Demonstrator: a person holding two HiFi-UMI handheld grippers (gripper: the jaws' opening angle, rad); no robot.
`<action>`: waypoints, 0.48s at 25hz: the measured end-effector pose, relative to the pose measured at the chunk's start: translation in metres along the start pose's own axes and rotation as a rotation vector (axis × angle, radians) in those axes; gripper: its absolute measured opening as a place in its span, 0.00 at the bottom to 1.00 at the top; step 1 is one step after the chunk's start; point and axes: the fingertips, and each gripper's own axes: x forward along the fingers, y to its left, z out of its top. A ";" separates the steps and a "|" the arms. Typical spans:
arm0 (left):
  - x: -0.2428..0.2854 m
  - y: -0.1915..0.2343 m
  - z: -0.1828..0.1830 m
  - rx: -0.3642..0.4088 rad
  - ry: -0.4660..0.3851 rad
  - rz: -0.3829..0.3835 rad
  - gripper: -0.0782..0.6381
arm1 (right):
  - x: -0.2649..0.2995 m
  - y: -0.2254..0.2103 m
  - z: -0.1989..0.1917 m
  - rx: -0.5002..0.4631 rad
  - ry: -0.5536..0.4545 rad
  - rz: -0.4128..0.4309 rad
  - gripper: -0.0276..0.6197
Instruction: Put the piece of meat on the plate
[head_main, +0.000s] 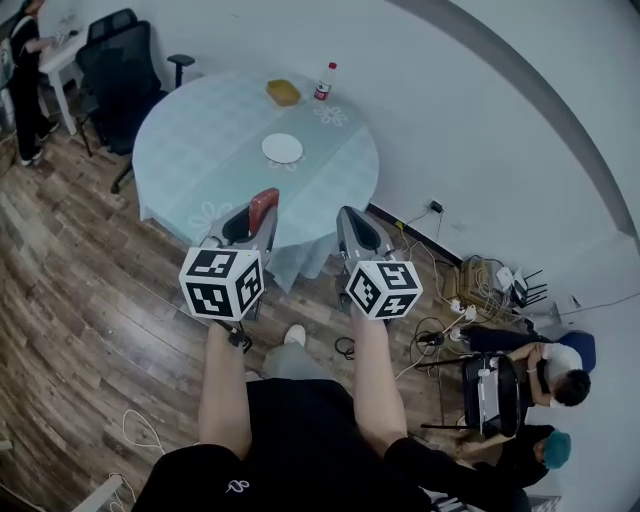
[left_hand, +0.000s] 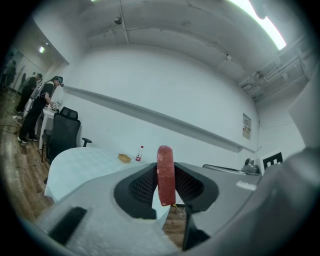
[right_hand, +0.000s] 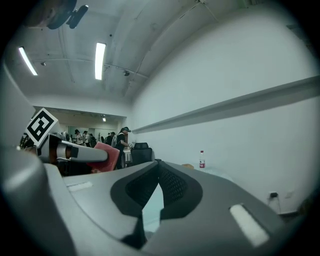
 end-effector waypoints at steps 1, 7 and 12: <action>0.005 0.000 -0.003 -0.001 0.007 -0.005 0.23 | 0.002 -0.006 -0.003 0.006 0.004 -0.006 0.06; 0.053 0.011 -0.021 -0.007 0.062 0.001 0.23 | 0.036 -0.045 -0.026 0.058 0.031 -0.010 0.06; 0.095 0.047 -0.028 -0.036 0.082 0.053 0.23 | 0.092 -0.067 -0.040 0.080 0.052 0.025 0.06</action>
